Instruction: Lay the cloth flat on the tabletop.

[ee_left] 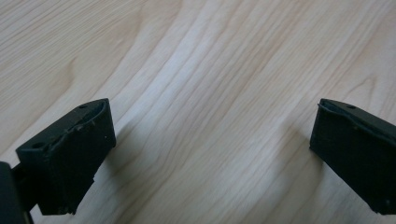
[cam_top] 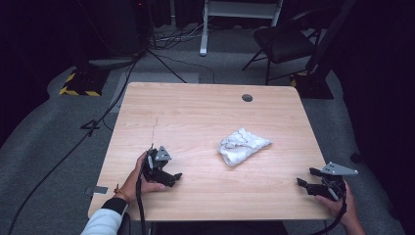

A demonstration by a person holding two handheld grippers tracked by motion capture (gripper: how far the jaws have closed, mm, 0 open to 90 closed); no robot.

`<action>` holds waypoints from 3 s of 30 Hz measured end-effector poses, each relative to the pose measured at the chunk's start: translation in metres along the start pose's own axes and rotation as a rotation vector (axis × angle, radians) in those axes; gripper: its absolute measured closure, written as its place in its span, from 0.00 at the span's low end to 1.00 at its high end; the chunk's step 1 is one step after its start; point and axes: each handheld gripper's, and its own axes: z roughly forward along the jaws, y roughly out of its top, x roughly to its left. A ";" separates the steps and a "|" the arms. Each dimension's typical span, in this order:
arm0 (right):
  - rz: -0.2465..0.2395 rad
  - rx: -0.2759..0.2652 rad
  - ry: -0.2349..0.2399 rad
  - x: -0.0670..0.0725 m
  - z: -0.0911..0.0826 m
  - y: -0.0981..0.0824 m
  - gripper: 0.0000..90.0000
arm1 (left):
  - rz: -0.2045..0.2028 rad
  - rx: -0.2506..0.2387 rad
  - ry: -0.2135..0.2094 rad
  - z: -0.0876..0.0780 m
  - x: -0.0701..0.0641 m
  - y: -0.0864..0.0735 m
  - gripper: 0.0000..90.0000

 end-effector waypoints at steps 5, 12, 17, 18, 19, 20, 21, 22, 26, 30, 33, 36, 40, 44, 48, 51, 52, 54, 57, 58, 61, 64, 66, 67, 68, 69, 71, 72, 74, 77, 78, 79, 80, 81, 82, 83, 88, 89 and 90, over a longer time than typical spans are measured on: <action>0.000 -0.001 0.001 0.000 0.000 0.000 0.29 | 0.025 0.010 -0.035 0.011 -0.003 0.020 0.08; -0.001 -0.001 0.002 0.000 0.000 0.000 0.29 | 0.071 -0.008 -0.102 0.028 -0.009 0.046 0.17; -0.001 -0.001 0.001 0.000 0.000 0.000 0.29 | 0.107 -0.060 -0.116 0.036 -0.017 0.076 0.20; -0.001 -0.001 0.001 0.000 0.000 0.000 0.29 | 0.121 -0.074 -0.114 0.037 -0.020 0.083 0.20; -0.001 -0.001 0.002 0.000 0.000 0.000 0.29 | 0.134 -0.088 -0.111 0.038 -0.022 0.092 0.20; -0.001 -0.001 0.002 0.000 0.000 0.000 0.29 | 0.145 -0.105 -0.113 0.040 -0.025 0.100 0.21; -0.001 -0.002 0.001 0.000 0.000 0.000 0.29 | 0.156 -0.124 -0.117 0.041 -0.027 0.109 0.21; -0.001 -0.001 0.001 0.000 0.000 0.000 0.29 | 0.165 -0.141 -0.121 0.042 -0.030 0.119 0.21; -0.001 -0.002 0.001 0.000 0.000 0.000 0.29 | 0.227 -0.186 -0.126 0.049 -0.042 0.158 0.20; -0.004 -0.003 0.003 0.000 0.000 0.000 0.30 | 0.287 -0.162 -0.119 0.065 -0.053 0.190 0.20; -0.005 -0.004 0.001 0.000 0.000 0.000 0.30 | 0.316 -0.126 -0.138 0.078 -0.058 0.205 0.22; -0.005 -0.003 0.001 0.001 0.000 0.000 0.30 | 0.361 -0.085 -0.121 0.090 -0.063 0.212 0.24; -0.007 -0.003 0.002 0.001 0.000 0.000 0.30 | 0.385 -0.036 -0.118 0.102 -0.059 0.212 0.46; -0.008 -0.003 0.003 0.001 -0.001 0.000 0.30 | 0.384 -0.015 -0.127 0.103 -0.048 0.206 0.72; -0.005 -0.002 0.004 0.001 0.000 0.000 0.30 | 0.348 -0.034 -0.100 0.092 -0.033 0.197 0.91; -0.004 -0.003 0.004 0.001 0.000 0.000 0.30 | 0.323 -0.052 -0.087 0.081 -0.022 0.187 0.96; -0.004 -0.003 0.004 0.001 0.000 0.000 0.30 | 0.323 -0.053 -0.079 0.077 -0.019 0.184 0.96; -0.004 -0.001 0.008 0.000 0.000 0.000 0.30 | 0.312 -0.052 -0.067 0.071 -0.012 0.176 0.97; -0.003 -0.002 0.008 0.000 0.000 0.000 0.30 | 0.281 -0.052 -0.046 0.062 -0.002 0.164 0.98; -0.002 -0.003 0.008 0.000 0.000 0.000 0.30 | 0.267 -0.055 -0.040 0.059 0.001 0.159 0.98; 0.000 0.000 0.009 0.000 0.000 0.001 0.30 | 0.235 -0.067 -0.045 0.046 0.009 0.143 0.98; -0.001 0.004 0.010 0.000 0.001 0.002 0.30 | 0.228 -0.038 -0.034 0.029 0.015 0.114 0.98; -0.004 0.005 0.013 -0.001 0.001 0.002 0.30 | 0.218 -0.039 -0.035 0.026 0.016 0.107 0.98; -0.002 0.009 0.010 -0.001 0.001 0.003 0.31 | 0.208 -0.036 -0.040 0.021 0.017 0.100 0.98; 0.000 0.011 0.005 -0.001 0.001 0.003 0.32 | 0.203 -0.032 -0.040 0.016 0.019 0.093 0.98; -0.004 0.014 0.001 -0.001 0.002 0.005 0.32 | 0.197 -0.037 -0.040 0.011 0.020 0.087 0.98; -0.009 0.013 -0.004 0.001 0.003 0.009 0.33 | 0.163 -0.050 -0.042 0.002 0.022 0.076 0.98; -0.009 0.009 0.003 0.002 0.005 0.012 0.34 | 0.153 -0.051 -0.041 -0.002 0.022 0.071 0.98; -0.038 0.008 0.013 0.007 0.008 0.022 0.34 | 0.151 -0.049 -0.015 -0.006 0.021 0.062 0.95; -0.101 -0.002 0.024 0.019 0.012 0.041 0.35 | 0.142 -0.037 0.016 -0.011 0.020 0.052 0.89; -0.138 -0.013 0.040 0.028 0.014 0.056 0.35 | 0.130 -0.042 0.026 -0.012 0.020 0.050 0.80; -0.138 -0.013 0.040 0.028 0.014 0.056 0.35 | 0.115 -0.041 0.035 -0.014 0.020 0.049 0.80; -0.158 -0.021 0.045 0.033 0.016 0.065 0.35 | 0.112 -0.042 0.044 -0.014 0.020 0.048 0.77; -0.176 -0.027 0.050 0.039 0.018 0.074 0.35 | 0.106 -0.043 0.054 -0.015 0.019 0.047 0.74; -0.197 -0.039 0.058 0.045 0.021 0.083 0.36 | 0.098 -0.044 0.059 -0.014 0.021 0.046 0.69; -0.216 -0.054 0.073 0.052 0.024 0.093 0.37 | 0.082 -0.045 0.052 -0.014 0.022 0.045 0.67; -0.316 -0.118 0.173 0.100 0.051 0.141 0.42 | 0.067 -0.015 0.033 -0.004 0.025 0.042 0.65; -0.332 -0.119 0.201 0.110 0.058 0.148 0.42 | 0.066 -0.013 0.038 -0.002 0.025 0.042 0.66; -0.347 -0.109 0.224 0.121 0.066 0.154 0.42 | 0.060 -0.016 0.038 -0.001 0.026 0.042 0.68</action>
